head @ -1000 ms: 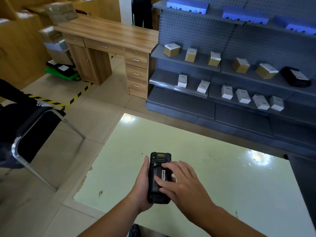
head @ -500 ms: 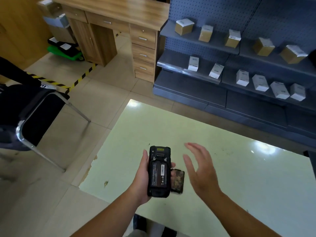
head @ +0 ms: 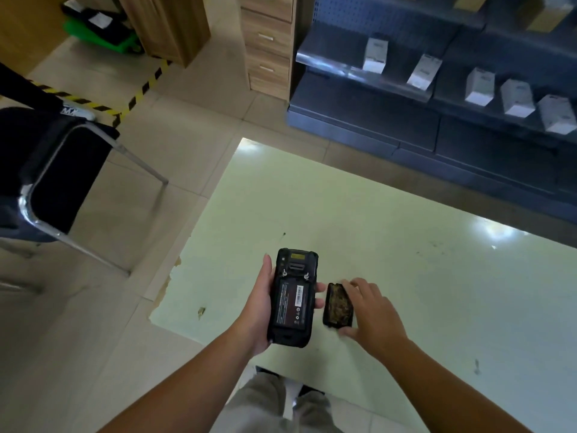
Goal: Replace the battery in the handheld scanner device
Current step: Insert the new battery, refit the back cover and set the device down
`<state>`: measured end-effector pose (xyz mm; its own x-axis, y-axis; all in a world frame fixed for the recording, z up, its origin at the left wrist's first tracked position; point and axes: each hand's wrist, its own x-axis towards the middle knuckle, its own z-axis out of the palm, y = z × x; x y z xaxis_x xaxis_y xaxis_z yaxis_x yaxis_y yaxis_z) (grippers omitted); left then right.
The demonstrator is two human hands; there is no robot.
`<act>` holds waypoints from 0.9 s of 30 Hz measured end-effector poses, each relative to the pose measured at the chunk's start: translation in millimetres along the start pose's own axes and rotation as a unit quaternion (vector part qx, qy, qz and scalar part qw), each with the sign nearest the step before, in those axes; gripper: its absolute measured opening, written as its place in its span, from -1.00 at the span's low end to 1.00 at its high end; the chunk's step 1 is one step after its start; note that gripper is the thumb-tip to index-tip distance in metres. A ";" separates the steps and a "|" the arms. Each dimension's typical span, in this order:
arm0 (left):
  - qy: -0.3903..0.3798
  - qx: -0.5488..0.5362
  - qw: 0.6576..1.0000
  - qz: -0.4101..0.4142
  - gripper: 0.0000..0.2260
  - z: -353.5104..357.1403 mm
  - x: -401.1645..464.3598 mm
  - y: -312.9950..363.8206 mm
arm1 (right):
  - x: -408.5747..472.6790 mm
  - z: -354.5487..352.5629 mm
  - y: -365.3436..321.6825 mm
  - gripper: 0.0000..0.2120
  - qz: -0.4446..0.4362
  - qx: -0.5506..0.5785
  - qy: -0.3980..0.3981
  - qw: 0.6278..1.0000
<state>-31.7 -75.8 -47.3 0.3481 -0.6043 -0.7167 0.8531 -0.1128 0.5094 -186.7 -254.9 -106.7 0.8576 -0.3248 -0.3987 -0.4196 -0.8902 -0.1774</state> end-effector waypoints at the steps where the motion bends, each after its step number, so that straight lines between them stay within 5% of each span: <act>1: -0.002 -0.002 1.000 -0.004 -0.26 0.5 1.3 0.5 | 2.0 1.1 1.1 -0.06 -0.002 0.005 0.001 1.000; 5: -0.013 -0.006 1.000 -0.010 -0.28 -0.7 5.3 -0.9 | 7.0 -0.4 1.1 -0.15 0.004 0.065 -0.012 0.998; 9: -0.013 0.002 1.000 -0.013 -0.29 0.5 4.0 0.8 | 4.2 -18.8 -0.9 -0.56 0.054 0.225 -0.031 0.972; 12: -0.015 0.008 1.000 -0.008 -0.30 7.3 -1.6 6.2 | 3.2 -61.0 7.9 -0.73 0.093 0.275 0.056 0.955; 16: -0.034 0.005 0.999 0.007 -0.30 27.1 -11.9 12.9 | -9.1 -153.7 0.5 -0.79 0.060 0.429 0.204 0.878; 20: -0.066 -0.033 0.997 0.033 -0.31 56.1 -25.6 17.0 | -41.9 -196.8 -44.8 -0.77 -0.070 0.490 0.154 0.855; 27: -0.101 -0.059 0.993 0.025 -0.28 80.2 -44.9 26.4 | -66.8 -193.6 -62.8 -0.76 -0.082 0.521 0.135 0.838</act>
<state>-56.0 -114.9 36.5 0.3157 -0.7542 -0.5758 0.8804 0.0066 0.4741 -160.0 -239.1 105.3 0.9062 -0.4112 -0.0980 -0.1998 -0.2124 -0.9565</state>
